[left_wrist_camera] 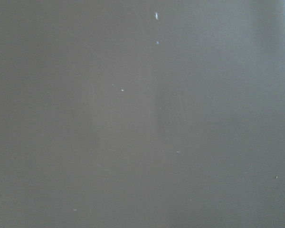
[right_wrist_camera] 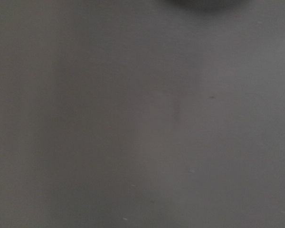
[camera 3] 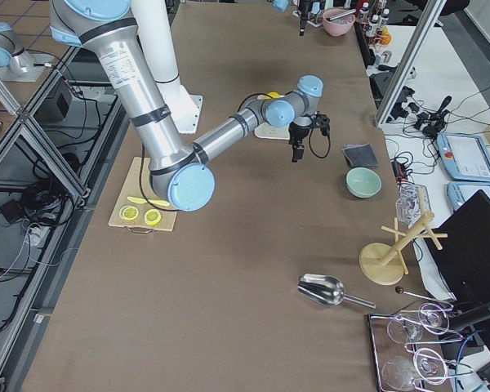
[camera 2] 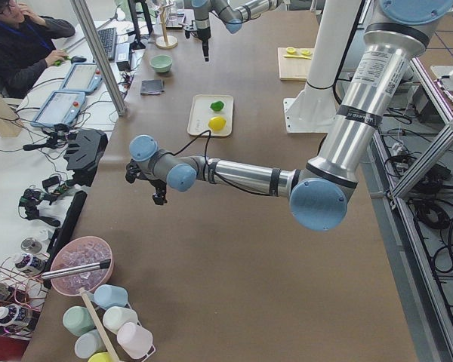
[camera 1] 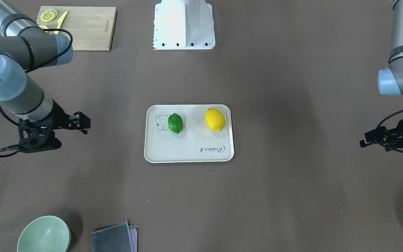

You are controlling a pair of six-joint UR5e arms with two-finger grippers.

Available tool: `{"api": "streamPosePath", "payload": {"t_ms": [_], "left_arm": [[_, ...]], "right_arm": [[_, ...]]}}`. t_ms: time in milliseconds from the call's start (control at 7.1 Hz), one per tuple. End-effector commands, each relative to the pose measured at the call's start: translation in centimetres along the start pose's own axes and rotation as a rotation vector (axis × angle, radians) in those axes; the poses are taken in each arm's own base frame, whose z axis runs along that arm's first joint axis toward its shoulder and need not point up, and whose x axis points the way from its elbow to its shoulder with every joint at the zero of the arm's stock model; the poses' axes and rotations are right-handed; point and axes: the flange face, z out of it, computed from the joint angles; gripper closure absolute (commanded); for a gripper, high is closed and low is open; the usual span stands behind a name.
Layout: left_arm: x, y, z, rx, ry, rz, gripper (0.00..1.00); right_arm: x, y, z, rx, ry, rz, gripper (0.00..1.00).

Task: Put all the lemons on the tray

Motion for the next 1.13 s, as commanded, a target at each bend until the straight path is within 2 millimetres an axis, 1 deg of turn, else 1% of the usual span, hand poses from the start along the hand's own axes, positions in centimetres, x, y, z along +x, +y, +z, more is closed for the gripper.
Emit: {"api": "streamPosePath", "payload": {"t_ms": [0, 141, 282, 563, 704, 845, 986], "left_arm": [[-6.4, 0.2, -5.0, -0.021, -0.047, 0.030, 0.03], [-9.0, 1.0, -6.7, -0.019, -0.058, 0.005, 0.03], [-12.5, 3.2, -7.8, -0.005, -0.063, -0.048, 0.03], [-17.0, 6.6, -9.0, 0.009, -0.069, -0.123, 0.03], [-20.4, 9.4, -9.4, 0.012, -0.080, -0.188, 0.03], [-21.4, 10.4, -9.6, 0.015, -0.092, -0.207, 0.02], [-21.4, 10.5, -9.9, 0.022, -0.091, -0.206, 0.02]], "right_arm": [[12.7, 2.6, -3.3, -0.035, 0.075, -0.062, 0.00], [18.5, 4.2, -3.6, -0.049, 0.093, -0.087, 0.00], [23.3, 6.6, -3.4, -0.061, 0.096, -0.061, 0.00], [30.4, 11.0, -4.0, -0.070, 0.060, 0.023, 0.00], [32.7, 12.3, -4.4, -0.067, 0.043, 0.044, 0.00], [33.3, 12.7, -3.8, -0.081, 0.048, 0.071, 0.00], [33.3, 12.7, -3.7, -0.081, 0.042, 0.080, 0.00]]}}
